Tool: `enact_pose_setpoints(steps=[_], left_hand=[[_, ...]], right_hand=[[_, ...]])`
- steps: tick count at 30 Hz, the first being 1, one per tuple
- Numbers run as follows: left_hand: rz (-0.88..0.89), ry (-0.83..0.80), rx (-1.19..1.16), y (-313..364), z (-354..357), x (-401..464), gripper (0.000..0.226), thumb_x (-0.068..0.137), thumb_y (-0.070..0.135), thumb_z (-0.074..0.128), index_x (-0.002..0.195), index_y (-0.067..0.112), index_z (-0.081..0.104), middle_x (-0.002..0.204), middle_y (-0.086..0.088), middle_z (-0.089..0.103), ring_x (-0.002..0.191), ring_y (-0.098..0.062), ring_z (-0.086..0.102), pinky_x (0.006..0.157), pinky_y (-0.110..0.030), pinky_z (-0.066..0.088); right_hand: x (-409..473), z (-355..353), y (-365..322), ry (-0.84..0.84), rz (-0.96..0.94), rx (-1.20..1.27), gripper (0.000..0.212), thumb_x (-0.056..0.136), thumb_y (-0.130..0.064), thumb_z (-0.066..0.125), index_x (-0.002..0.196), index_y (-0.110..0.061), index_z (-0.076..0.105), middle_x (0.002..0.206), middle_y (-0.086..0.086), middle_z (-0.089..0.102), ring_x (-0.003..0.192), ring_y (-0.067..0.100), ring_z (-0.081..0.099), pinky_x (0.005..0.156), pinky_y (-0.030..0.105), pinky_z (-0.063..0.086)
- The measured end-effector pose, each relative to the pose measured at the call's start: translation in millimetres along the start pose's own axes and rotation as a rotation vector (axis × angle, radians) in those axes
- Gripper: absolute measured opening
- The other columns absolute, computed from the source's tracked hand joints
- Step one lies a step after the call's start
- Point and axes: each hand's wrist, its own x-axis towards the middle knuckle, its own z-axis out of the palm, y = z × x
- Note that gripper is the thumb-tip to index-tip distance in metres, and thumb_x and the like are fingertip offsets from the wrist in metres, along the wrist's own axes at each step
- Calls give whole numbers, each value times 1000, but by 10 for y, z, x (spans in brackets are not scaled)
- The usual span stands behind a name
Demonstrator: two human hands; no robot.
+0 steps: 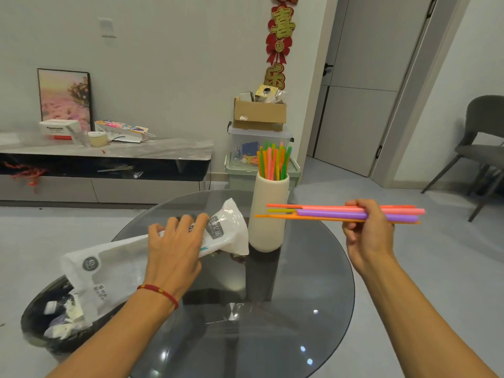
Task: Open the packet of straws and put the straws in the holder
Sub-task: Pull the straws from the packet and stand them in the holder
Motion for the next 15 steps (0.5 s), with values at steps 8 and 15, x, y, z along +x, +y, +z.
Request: enact_pose_setpoints(steps=[8, 15], left_hand=[[-33, -12, -75, 74, -52, 23, 72, 52, 15, 79, 119, 22, 54, 97, -4, 62, 86, -29, 57, 77, -46, 40], [-40, -10, -133, 81, -67, 33, 77, 45, 13, 83, 118, 20, 57, 96, -6, 64, 84, -30, 58, 75, -47, 42]], right_hand=[[172, 540, -726, -67, -341, 0, 26, 76, -15, 65, 51, -18, 66, 58, 2, 63, 39, 14, 42, 37, 18, 25], [197, 950, -973, -133, -483, -277, 16, 74, -15, 65, 59, -18, 70, 54, -4, 65, 40, 7, 55, 39, 16, 38]])
